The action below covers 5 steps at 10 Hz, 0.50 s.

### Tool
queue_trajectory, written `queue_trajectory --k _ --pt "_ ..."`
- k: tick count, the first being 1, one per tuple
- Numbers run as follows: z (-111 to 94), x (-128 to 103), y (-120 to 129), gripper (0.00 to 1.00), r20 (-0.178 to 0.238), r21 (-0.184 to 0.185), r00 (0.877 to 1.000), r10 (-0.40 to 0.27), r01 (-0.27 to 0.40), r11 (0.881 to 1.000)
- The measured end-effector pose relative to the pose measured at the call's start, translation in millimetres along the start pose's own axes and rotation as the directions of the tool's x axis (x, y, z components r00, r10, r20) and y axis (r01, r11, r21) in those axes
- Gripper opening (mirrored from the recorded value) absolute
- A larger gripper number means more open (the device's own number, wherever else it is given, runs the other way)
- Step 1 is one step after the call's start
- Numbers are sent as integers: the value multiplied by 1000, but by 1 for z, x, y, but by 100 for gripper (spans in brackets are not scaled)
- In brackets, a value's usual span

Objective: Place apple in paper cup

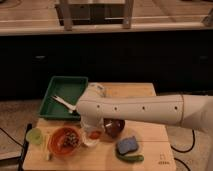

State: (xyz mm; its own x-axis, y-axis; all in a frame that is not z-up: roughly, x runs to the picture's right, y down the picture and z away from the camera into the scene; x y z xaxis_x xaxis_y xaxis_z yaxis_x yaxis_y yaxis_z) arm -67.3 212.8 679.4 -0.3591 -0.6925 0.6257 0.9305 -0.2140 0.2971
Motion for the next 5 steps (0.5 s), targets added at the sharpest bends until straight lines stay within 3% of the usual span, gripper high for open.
queue_trajectory --k 5 --pt "-9 6 -5 0 39 -11 995 90 -89 996"
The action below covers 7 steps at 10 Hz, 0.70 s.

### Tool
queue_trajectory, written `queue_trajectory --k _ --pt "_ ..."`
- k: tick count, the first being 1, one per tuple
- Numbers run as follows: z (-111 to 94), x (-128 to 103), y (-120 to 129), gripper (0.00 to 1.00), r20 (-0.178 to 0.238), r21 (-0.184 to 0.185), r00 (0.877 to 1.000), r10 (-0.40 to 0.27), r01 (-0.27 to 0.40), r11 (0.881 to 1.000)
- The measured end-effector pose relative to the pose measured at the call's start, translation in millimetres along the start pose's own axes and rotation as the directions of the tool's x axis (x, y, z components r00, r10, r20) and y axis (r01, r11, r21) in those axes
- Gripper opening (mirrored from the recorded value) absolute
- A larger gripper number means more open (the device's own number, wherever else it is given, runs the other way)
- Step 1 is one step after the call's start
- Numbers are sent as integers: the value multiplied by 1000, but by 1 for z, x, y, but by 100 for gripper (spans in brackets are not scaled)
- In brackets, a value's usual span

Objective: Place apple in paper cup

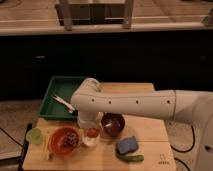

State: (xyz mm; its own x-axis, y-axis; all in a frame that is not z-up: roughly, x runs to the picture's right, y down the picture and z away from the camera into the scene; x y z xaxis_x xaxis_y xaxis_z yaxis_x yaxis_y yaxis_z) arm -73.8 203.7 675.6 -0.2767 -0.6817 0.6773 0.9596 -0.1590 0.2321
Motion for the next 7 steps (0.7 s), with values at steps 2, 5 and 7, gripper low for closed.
queue_trajectory --k 2,5,7 --pt "-1 1 -1 0 15 -4 998 63 -63 998" --pt "-2 2 -1 0 17 20 982 188 -189 982" --pt "-1 2 -4 0 19 38 980 198 -199 979"
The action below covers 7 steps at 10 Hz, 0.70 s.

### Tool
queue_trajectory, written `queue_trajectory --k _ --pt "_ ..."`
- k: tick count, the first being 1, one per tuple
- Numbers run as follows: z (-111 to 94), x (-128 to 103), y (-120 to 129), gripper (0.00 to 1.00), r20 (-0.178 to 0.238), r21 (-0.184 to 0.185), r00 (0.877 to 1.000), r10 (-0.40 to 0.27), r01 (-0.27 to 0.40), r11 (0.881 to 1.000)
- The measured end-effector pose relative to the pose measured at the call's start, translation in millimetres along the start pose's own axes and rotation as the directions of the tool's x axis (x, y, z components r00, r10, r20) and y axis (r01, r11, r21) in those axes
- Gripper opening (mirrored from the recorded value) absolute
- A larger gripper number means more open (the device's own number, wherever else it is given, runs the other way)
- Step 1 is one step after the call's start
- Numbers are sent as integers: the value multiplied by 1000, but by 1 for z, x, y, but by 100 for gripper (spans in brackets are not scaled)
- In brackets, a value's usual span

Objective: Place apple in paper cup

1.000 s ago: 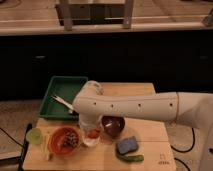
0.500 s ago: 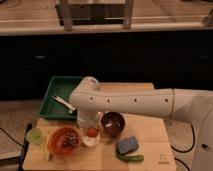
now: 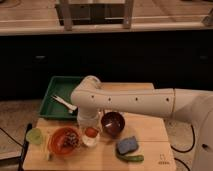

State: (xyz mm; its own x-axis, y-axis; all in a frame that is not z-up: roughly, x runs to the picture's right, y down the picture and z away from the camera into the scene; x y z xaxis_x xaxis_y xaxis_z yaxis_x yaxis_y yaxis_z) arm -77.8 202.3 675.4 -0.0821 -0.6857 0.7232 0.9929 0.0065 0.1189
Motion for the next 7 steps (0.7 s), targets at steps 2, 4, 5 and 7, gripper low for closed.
queue_trajectory --k 2,4,5,7 --pt "1 -1 0 1 3 18 1000 15 -15 1000" --pt "3 -2 0 22 26 41 999 32 -33 999" --pt "3 -2 0 28 26 42 999 31 -32 999" --pt "2 -2 -1 50 28 45 999 33 -34 998"
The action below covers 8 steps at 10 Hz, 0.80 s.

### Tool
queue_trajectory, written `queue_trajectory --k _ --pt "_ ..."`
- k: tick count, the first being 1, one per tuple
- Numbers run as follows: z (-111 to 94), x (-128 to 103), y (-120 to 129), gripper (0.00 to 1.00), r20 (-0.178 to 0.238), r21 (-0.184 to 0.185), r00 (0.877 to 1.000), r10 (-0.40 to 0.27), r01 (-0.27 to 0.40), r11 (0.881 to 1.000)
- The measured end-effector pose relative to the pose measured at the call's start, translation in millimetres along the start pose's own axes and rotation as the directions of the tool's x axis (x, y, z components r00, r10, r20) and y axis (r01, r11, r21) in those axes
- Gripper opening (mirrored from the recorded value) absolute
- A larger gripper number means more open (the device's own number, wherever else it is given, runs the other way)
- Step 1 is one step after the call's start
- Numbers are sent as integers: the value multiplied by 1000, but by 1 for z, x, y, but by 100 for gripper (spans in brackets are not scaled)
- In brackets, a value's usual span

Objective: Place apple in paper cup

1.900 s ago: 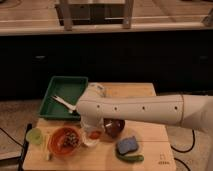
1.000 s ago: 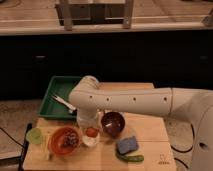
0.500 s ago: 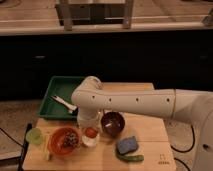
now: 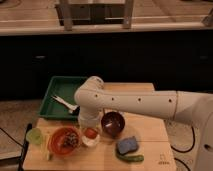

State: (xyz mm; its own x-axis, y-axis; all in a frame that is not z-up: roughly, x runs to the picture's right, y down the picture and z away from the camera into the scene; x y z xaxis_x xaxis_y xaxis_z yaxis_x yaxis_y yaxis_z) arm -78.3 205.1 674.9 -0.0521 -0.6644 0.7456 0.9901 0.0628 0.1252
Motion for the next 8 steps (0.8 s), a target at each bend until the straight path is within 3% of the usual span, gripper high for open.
queue_trajectory --k 3,8 --pt "-1 -2 1 78 3 2 1000 3 -3 1000" --pt "-5 -3 6 80 -1 5 1000 -4 4 1000"
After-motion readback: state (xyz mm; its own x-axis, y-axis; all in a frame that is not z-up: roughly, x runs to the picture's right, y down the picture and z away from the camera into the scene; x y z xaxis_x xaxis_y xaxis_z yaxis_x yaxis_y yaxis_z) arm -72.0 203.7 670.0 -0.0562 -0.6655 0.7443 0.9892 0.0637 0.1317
